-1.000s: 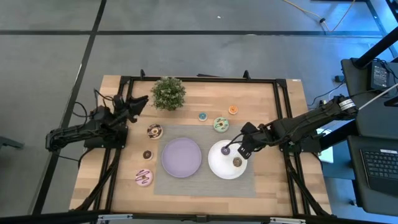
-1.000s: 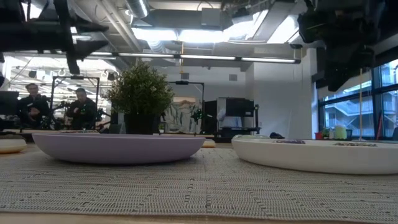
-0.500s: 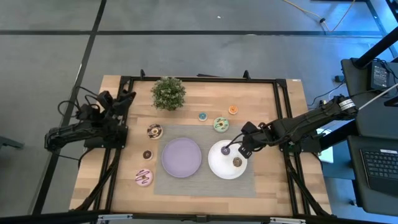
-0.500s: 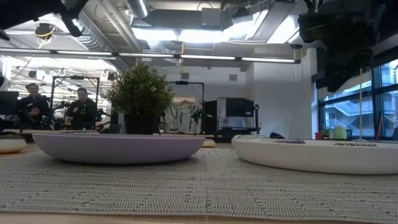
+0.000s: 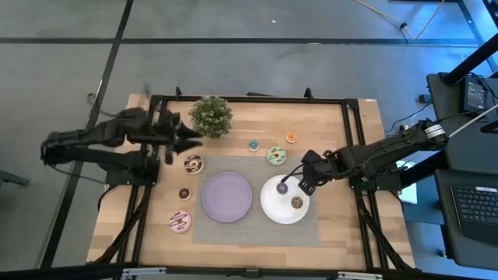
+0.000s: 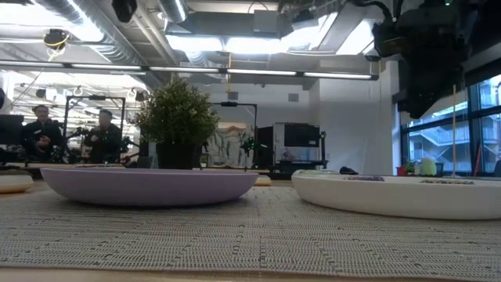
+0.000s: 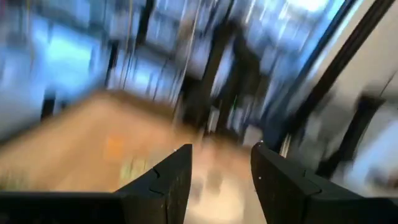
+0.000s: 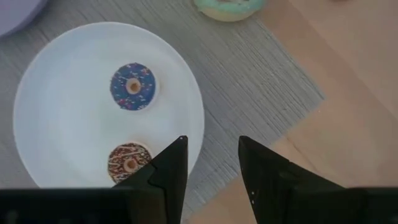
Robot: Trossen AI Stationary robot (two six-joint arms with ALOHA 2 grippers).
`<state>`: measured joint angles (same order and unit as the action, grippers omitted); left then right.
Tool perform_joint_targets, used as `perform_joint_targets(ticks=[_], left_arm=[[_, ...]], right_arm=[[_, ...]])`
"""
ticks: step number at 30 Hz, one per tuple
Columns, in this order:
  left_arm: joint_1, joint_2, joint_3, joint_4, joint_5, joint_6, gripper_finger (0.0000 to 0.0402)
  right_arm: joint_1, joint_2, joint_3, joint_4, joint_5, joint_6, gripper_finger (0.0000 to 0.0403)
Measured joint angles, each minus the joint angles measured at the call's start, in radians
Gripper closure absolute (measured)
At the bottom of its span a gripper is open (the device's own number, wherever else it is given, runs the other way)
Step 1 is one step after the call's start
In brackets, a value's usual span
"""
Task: Pick & Place donuts
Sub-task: Put the large black donut on the purple plate
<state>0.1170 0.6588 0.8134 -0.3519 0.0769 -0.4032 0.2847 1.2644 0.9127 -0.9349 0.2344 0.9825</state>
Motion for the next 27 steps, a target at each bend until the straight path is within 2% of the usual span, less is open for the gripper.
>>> perform_joint_targets(ticks=[2,5,9,13,18,22,27], left_arm=[[-0.032,0.081,0.082,-0.202,-0.010,-0.004,0.0247],[-0.078,0.182,0.153,-0.410,-0.011,-0.044,0.0252],[-0.145,0.285,0.170,-0.556,-0.012,-0.086,0.0260],[-0.187,0.390,0.169,-0.678,-0.095,-0.170,0.0266],[-0.195,0.513,0.169,-0.723,-0.167,-0.343,0.0268],[-0.172,0.598,0.169,-0.722,-0.163,-0.495,0.0268],[-0.140,0.699,0.153,-0.722,-0.172,-0.551,0.0268]], right_arm=[[-0.001,0.000,0.000,-0.016,0.000,0.000,0.0258],[-0.001,0.000,0.000,-0.032,0.000,0.002,0.0258],[0.000,0.000,0.000,-0.035,0.000,0.001,0.0258],[0.000,0.000,0.000,-0.035,0.007,0.000,0.0258],[0.000,0.000,0.000,-0.032,0.008,-0.024,0.0258],[0.000,0.000,0.000,-0.031,0.008,-0.026,0.0258],[-0.001,0.000,0.000,-0.031,0.005,-0.026,0.0258]])
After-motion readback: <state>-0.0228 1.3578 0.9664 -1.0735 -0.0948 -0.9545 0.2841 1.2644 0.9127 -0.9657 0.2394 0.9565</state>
